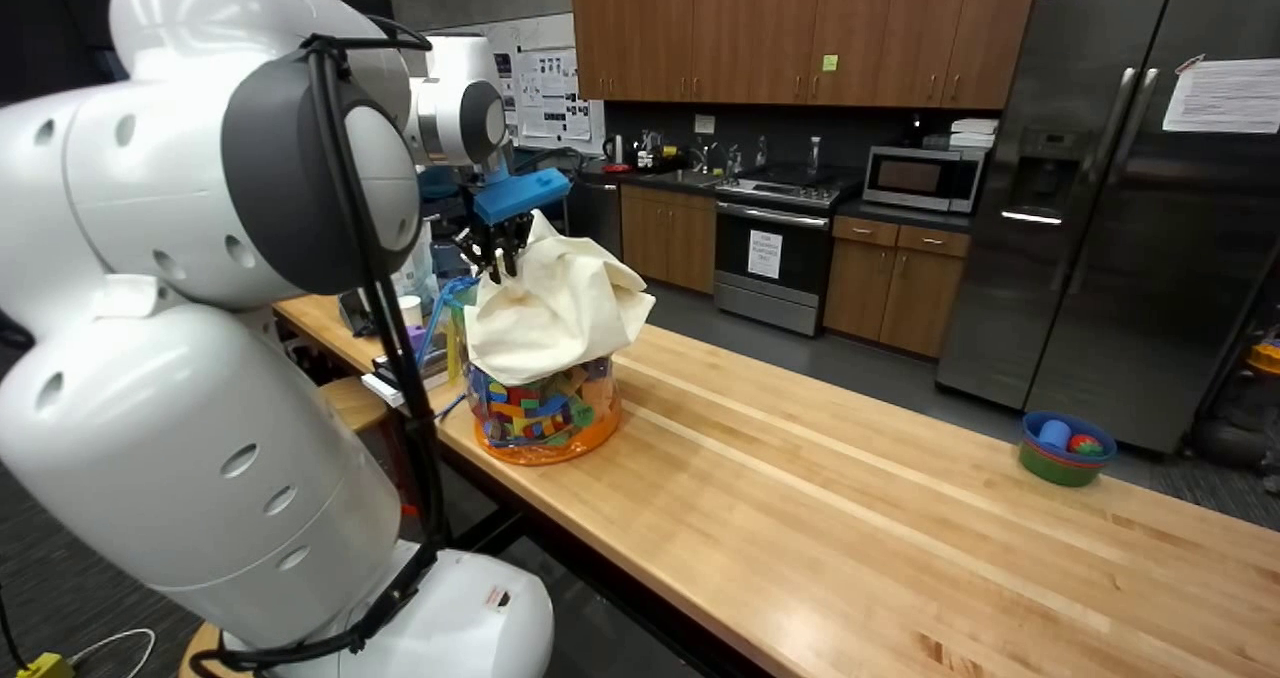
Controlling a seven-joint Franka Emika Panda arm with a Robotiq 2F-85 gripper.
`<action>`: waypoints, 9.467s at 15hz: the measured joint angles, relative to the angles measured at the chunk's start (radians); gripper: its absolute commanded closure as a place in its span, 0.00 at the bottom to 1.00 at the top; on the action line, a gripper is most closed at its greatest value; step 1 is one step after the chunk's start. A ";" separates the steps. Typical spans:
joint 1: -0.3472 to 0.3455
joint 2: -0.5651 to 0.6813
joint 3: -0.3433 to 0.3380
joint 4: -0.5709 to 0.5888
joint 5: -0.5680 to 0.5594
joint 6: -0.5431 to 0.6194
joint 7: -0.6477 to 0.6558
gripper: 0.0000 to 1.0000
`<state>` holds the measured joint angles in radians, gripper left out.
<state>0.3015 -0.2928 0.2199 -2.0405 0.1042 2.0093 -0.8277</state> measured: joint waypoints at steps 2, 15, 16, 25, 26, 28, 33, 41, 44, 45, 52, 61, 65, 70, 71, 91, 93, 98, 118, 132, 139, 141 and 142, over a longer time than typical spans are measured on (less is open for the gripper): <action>0.000 0.000 0.000 0.000 0.000 0.000 0.000 0.45; -0.002 0.013 -0.015 -0.004 -0.002 0.005 -0.014 1.00; -0.002 0.014 -0.017 -0.005 -0.002 0.008 -0.016 0.99; -0.007 0.015 -0.055 0.000 -0.002 0.015 -0.034 0.99; -0.011 0.015 -0.065 0.011 -0.002 0.013 -0.037 0.99; -0.021 0.015 -0.083 0.042 -0.002 0.001 -0.044 0.99; -0.051 0.016 -0.099 0.150 -0.004 -0.053 -0.044 0.99; -0.097 0.016 -0.111 0.282 -0.009 -0.108 -0.020 0.99; -0.116 0.015 -0.125 0.314 -0.009 -0.118 -0.004 0.99; -0.122 0.015 -0.131 0.325 -0.009 -0.124 0.004 0.99; -0.167 0.010 -0.184 0.368 -0.009 -0.149 0.077 0.99; -0.216 -0.030 -0.268 0.355 -0.009 -0.169 0.140 0.99; -0.232 -0.072 -0.298 0.320 -0.009 -0.171 0.156 0.99; -0.243 -0.133 -0.318 0.264 -0.018 -0.172 0.165 0.99; -0.243 -0.144 -0.318 0.253 -0.023 -0.173 0.166 0.99; -0.063 -0.349 -0.183 0.042 -0.020 -0.228 0.196 0.99; -0.082 -0.380 -0.227 -0.007 -0.021 -0.222 0.212 0.99; -0.169 -0.489 -0.360 -0.172 -0.021 -0.181 0.230 0.99; -0.244 -0.464 -0.565 -0.427 -0.124 0.107 0.242 0.99; -0.216 -0.114 -0.535 -0.145 -0.019 0.119 0.154 0.99; -0.234 -0.080 -0.513 -0.116 -0.008 0.097 0.116 0.81; -0.240 -0.079 -0.508 -0.117 -0.008 0.097 0.116 0.72; -0.242 -0.079 -0.507 -0.117 -0.008 0.097 0.116 0.72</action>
<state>0.0594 -0.3715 -0.2869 -2.1572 0.0966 2.1061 -0.7116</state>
